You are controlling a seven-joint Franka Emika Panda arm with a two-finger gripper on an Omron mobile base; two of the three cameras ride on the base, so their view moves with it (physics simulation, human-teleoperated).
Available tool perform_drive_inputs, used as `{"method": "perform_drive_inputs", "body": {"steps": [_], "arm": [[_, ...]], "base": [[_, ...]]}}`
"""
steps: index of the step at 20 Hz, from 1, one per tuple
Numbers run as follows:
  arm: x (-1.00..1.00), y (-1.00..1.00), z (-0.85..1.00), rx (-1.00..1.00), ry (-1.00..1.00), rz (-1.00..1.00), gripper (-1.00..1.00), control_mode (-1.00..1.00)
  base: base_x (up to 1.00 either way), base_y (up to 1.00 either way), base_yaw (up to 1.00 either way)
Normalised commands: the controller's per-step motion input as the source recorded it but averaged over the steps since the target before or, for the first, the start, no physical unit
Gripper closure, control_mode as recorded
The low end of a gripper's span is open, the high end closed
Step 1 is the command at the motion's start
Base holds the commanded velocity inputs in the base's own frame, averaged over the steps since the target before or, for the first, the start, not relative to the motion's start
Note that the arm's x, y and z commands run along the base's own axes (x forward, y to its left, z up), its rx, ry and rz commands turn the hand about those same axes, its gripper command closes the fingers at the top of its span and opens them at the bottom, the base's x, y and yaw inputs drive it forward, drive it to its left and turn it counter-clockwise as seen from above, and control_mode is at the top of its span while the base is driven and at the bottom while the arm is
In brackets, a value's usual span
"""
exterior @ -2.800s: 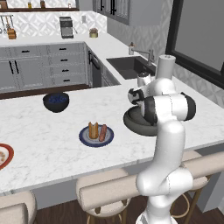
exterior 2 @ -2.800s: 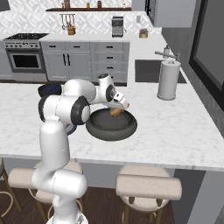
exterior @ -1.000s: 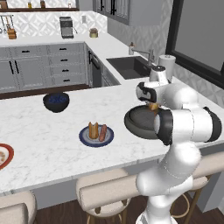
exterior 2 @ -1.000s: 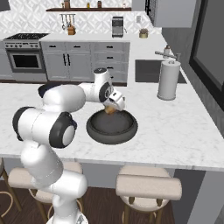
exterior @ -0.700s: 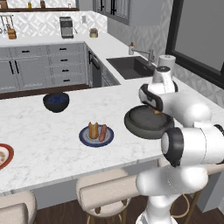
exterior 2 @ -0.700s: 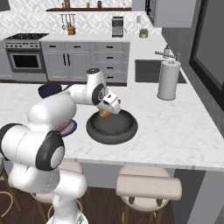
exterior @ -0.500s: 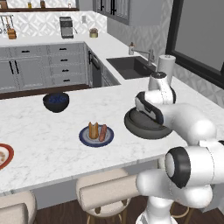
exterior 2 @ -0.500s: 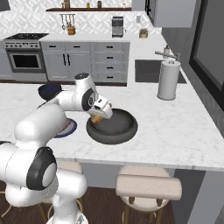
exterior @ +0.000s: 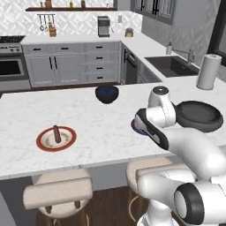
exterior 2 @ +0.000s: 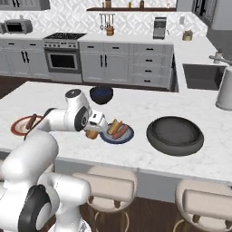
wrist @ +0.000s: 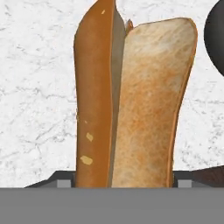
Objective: Place one bun and one sausage from the bowl on each plate.
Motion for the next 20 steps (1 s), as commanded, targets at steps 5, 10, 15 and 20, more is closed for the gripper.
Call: {"method": "perform_drive_inputs", "body": {"steps": [5, 10, 15, 20], "arm": [[0.00, 0.00, 0.00, 0.00, 0.00, 0.00, 1.00, 1.00], [0.03, 0.20, 0.06, 0.03, 0.00, 0.03, 1.00, -1.00], [0.07, 1.00, 0.11, 0.14, 0.06, 0.25, 1.00, -1.00], [0.45, 1.00, -0.07, 0.08, 0.12, 0.21, 1.00, -1.00]], "base": [[0.46, 1.00, 0.03], [0.53, 0.80, 0.01], [0.00, 0.00, 0.00], [0.00, 0.00, 0.00]]}}
